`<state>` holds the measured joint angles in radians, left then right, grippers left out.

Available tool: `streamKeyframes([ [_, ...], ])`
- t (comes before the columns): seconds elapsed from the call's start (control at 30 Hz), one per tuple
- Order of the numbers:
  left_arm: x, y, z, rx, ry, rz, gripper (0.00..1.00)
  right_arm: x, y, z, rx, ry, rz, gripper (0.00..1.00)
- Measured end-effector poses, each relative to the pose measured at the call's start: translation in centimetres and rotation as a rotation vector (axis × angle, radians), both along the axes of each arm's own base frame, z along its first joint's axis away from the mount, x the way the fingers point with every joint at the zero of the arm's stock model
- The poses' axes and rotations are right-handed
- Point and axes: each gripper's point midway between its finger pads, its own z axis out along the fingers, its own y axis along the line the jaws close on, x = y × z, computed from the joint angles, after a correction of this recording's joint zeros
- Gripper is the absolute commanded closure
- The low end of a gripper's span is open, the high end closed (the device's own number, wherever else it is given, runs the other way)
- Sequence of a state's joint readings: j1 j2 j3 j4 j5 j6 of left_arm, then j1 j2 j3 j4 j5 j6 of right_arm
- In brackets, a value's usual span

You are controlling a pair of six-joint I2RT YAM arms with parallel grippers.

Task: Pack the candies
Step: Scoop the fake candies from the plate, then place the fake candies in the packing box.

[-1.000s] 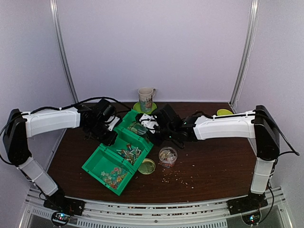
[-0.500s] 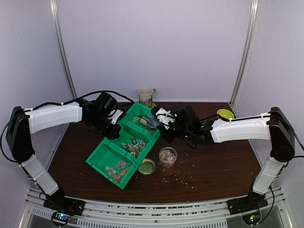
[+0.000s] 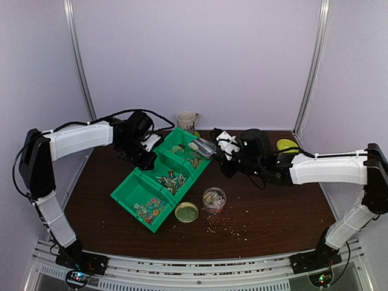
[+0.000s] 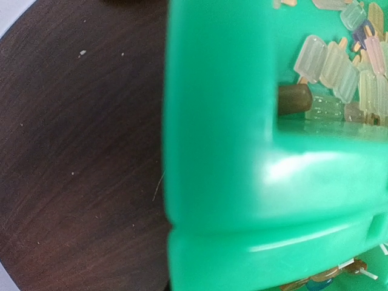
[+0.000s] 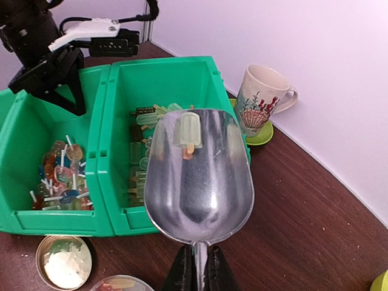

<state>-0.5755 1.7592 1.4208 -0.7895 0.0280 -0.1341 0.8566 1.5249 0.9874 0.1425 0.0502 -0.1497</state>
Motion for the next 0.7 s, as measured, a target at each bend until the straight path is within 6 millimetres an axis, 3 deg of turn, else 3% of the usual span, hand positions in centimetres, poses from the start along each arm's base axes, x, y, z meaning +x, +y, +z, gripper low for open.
streamKeyframes([
  [0.3,3.7,-2.3,-0.2,0.041,-0.017,-0.079,1.00,-3.6,-4.6,3.7,0.042,-0.008,-0.030,1.00],
  [0.53,5.7,-3.6,-1.6,0.075,0.000,-0.147,1.00,-6.3,-7.7,1.8,-0.011,0.068,-0.057,1.00],
  [0.7,7.1,-4.6,-2.0,0.092,0.002,-0.196,1.00,-8.5,-8.1,0.0,-0.057,0.122,-0.037,1.00],
])
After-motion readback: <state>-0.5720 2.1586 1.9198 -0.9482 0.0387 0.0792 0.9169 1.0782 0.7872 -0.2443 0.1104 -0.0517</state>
